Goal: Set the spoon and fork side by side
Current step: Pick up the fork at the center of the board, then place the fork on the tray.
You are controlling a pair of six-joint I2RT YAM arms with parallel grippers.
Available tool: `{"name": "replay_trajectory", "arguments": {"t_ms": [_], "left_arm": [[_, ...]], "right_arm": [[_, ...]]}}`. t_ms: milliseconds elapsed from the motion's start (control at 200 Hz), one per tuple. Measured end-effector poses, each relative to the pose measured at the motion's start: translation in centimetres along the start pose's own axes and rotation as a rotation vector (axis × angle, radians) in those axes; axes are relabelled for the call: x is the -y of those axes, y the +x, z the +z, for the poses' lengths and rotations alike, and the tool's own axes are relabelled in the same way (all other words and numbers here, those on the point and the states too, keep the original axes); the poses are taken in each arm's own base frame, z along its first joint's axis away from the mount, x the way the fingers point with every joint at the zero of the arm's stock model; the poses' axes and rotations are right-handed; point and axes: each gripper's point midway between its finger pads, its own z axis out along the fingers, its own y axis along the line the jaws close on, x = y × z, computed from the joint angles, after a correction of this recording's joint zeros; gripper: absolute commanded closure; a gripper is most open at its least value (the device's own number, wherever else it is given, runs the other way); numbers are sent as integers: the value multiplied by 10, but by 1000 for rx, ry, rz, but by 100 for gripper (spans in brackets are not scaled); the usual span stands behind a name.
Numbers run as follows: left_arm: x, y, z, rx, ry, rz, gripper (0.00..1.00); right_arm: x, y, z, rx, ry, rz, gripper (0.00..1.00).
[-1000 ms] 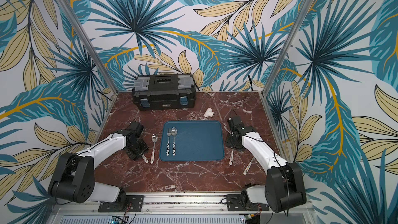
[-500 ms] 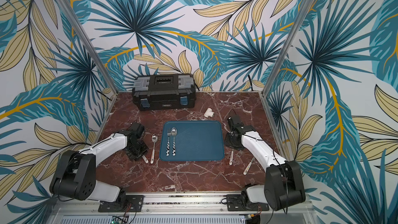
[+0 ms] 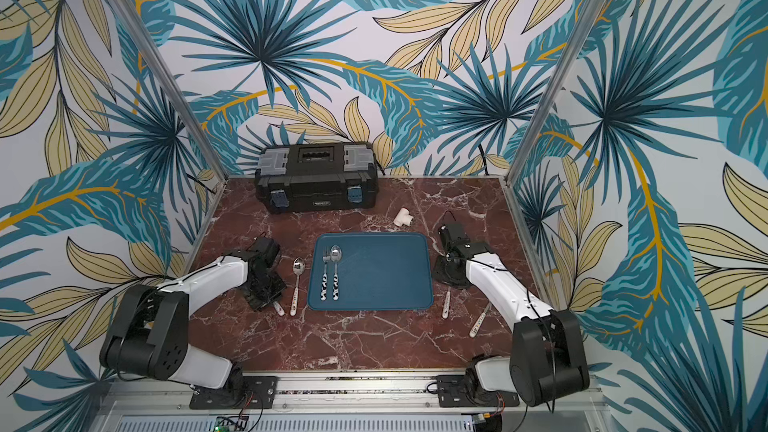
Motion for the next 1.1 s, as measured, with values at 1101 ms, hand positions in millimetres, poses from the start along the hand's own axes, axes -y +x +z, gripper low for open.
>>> {"name": "replay_trajectory", "arguments": {"t_ms": [1101], "left_arm": [[211,147,-12,-109,110,720,100]], "right_arm": [[11,1,-9,47,29,2,62]]}}
